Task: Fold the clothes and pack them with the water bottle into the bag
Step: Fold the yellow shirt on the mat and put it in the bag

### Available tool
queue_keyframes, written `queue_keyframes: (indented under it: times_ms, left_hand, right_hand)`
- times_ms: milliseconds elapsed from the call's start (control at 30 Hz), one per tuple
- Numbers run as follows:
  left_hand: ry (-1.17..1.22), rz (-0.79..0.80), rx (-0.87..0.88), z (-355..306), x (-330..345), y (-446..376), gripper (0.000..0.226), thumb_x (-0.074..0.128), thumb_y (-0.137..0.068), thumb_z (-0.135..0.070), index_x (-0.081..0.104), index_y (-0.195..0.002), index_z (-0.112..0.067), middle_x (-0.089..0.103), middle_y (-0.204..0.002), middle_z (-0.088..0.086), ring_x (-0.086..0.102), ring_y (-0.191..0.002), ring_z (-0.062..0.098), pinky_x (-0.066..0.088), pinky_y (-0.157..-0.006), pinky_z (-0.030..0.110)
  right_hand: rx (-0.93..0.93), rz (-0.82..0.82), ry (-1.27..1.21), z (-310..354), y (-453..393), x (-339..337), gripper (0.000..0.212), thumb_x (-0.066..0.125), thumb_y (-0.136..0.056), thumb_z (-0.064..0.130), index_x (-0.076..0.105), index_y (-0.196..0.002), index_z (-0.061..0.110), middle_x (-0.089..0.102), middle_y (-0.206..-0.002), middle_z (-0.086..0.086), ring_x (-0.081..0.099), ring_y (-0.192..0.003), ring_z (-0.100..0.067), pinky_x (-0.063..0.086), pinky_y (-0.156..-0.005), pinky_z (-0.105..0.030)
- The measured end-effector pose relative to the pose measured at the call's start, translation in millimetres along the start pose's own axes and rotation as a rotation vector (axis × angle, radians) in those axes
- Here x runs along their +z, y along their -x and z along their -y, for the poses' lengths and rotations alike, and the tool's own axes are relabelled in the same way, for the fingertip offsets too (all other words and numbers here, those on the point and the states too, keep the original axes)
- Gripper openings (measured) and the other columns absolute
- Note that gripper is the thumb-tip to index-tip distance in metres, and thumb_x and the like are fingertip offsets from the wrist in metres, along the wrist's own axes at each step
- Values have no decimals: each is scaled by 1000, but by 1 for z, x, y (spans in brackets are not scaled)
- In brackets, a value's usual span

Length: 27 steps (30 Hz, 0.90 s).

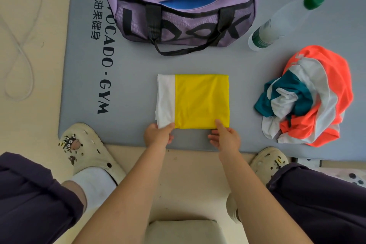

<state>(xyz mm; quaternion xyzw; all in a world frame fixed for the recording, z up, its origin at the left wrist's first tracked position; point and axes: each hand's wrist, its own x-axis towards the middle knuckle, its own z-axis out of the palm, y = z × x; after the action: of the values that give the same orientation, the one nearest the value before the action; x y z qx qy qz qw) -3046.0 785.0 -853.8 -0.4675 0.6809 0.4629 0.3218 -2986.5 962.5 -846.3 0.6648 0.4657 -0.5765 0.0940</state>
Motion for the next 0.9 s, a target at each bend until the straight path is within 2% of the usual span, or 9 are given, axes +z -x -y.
queue_keyframes:
  times_ms: [133, 233, 333, 433, 567, 667, 733, 833, 900]
  left_hand:
    - [-145, -271, 333, -16, -12, 0, 45, 76, -71, -46, 49, -92, -18, 53, -88, -2, 54, -75, 21, 43, -59, 32]
    - [-267, -287, 520, -44, -5, -9, 58, 73, -75, -52, 54, -112, -13, 54, -112, 3, 55, -99, 24, 49, -81, 40]
    - [-432, -188, 480, -72, 13, -16, 77, 76, -69, -64, 52, -119, -10, 57, -120, 7, 57, -110, 29, 49, -91, 48]
    - [-515, -143, 389, -85, 28, -19, 90, 80, -62, -66, 43, -123, -12, 56, -128, 9, 57, -116, 33, 48, -94, 49]
    - [-462, -71, 248, -90, 34, -25, 90, 83, -63, -61, 45, -125, -8, 58, -130, 11, 59, -114, 35, 49, -80, 40]
    - [-466, -23, 250, -89, 36, -28, 79, 81, -66, -61, 57, -118, -6, 63, -122, 12, 62, -109, 33, 44, -70, 36]
    - [-442, -6, 255, -87, 36, -30, 76, 80, -68, -59, 59, -117, -5, 64, -118, 12, 63, -107, 32, 43, -70, 34]
    - [-293, 57, 260, -84, 26, -28, 67, 83, -68, -53, 59, -111, -9, 61, -104, 4, 62, -89, 20, 45, -67, 29]
    - [-132, 205, 268, -83, 13, -22, 53, 88, -65, -46, 62, -100, -17, 65, -96, -4, 62, -83, 9, 47, -64, 24]
  right_hand:
    - [-147, -257, 72, 19, -2, -9, 59, 66, -77, 64, 43, -97, 14, 52, -81, -2, 52, -65, -16, 41, -55, -31]
    - [-373, -199, 220, 38, -12, -9, 49, 66, -83, 55, 46, -101, 14, 49, -84, 2, 51, -74, -16, 41, -61, -29]
    - [-505, -113, 359, 60, -23, 1, 43, 69, -85, 48, 50, -105, 15, 53, -85, 7, 54, -77, -14, 40, -60, -22]
    - [-496, -43, 480, 75, -33, 17, 53, 73, -82, 47, 51, -115, 12, 55, -95, 4, 55, -83, -16, 42, -68, -26]
    - [-431, -24, 615, 84, -41, 29, 55, 77, -78, 47, 52, -113, 12, 53, -101, 2, 52, -91, -20, 47, -83, -39]
    - [-391, 19, 720, 93, -40, 31, 40, 74, -80, 49, 52, -78, 15, 53, -75, 1, 52, -77, -22, 42, -62, -34]
    - [-400, 79, 745, 97, -35, 30, 39, 74, -81, 47, 54, -69, 16, 53, -67, 0, 53, -72, -23, 38, -52, -33]
    - [-420, 158, 628, 100, -25, 24, 34, 74, -82, 41, 63, -92, 11, 64, -91, -9, 62, -88, -28, 52, -78, -44]
    - [-403, 262, 467, 103, -16, 18, 29, 72, -84, 38, 61, -100, 16, 66, -106, -10, 63, -99, -30, 53, -88, -50]
